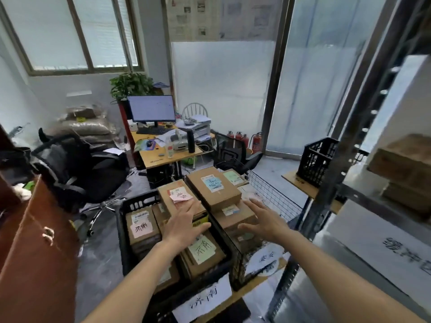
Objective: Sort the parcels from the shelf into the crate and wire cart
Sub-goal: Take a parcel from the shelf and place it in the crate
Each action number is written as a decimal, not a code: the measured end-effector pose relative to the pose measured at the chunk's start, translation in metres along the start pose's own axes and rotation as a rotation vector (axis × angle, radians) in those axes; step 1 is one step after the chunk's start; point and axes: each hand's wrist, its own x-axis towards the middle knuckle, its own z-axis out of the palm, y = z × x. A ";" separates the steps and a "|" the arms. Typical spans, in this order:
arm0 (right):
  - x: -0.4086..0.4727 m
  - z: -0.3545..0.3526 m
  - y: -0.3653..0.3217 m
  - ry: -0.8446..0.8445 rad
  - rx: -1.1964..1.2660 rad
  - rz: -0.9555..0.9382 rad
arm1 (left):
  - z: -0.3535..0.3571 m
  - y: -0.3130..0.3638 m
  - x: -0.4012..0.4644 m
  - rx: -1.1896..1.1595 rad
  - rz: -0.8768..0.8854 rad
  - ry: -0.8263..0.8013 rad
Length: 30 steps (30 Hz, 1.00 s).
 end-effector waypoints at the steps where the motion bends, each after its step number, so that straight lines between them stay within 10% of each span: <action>1: -0.023 -0.007 0.005 0.019 -0.004 0.040 | 0.002 0.012 -0.006 -0.009 0.032 -0.009; 17: -0.429 -0.136 0.088 0.395 -0.052 0.558 | 0.034 0.314 -0.174 -0.195 0.721 -0.155; 30: -0.621 -0.197 0.220 0.569 -0.006 0.746 | 0.084 0.534 -0.269 -0.353 0.886 -0.231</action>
